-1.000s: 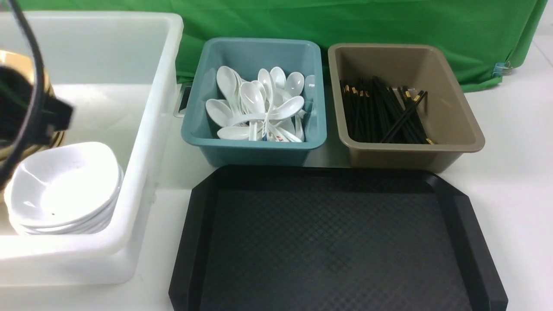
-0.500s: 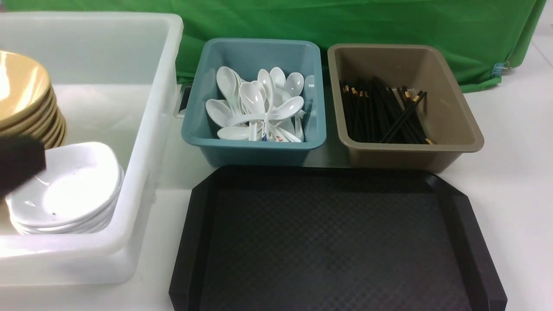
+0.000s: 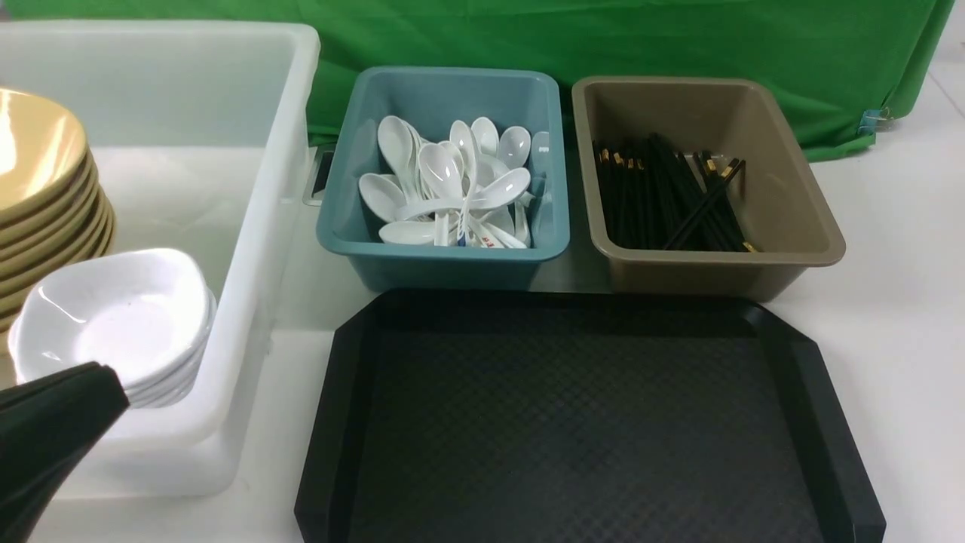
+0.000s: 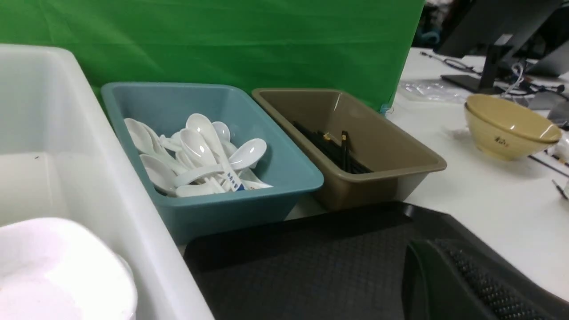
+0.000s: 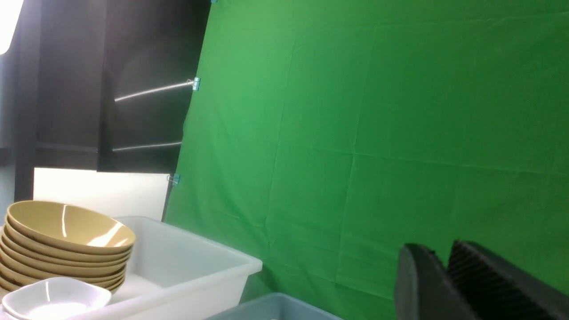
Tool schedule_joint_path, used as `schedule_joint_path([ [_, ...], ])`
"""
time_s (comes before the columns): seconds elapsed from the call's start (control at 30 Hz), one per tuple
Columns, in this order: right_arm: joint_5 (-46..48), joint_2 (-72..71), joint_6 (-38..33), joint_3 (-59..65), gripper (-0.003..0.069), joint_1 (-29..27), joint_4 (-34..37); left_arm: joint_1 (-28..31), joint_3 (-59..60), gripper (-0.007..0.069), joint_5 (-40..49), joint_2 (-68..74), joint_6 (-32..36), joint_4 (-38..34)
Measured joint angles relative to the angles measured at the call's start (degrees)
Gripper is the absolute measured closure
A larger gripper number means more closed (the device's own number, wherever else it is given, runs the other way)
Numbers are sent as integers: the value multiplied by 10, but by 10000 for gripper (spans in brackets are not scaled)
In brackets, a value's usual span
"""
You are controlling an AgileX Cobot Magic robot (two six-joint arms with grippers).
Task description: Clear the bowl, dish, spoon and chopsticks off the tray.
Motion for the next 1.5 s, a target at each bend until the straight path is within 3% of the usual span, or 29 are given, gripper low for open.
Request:
schedule_joint_path([
  [0.43,-2,0,0,0,522,0,0,0,0,624,-3,0,1,1],
  [0.57,-2,0,0,0,508,0,0,1,1,624,-15,-8,-10,55],
  [0.7,-2,0,0,0,499,0,0,54,47,624,-51,-62,-116,176],
  [0.73,-2,0,0,0,498,0,0,54,51,624,-51,-65,-120,180],
  [0.83,-2,0,0,0,492,0,0,142,139,624,-106,-128,-148,210],
  [0.93,-2,0,1,0,493,0,0,186,217,624,-134,-146,-158,217],
  [1.13,-2,0,1,0,482,0,0,192,257,624,-83,-146,-158,253],
  [1.5,-2,0,1,0,464,0,0,191,257,624,-84,-146,-158,260],
])
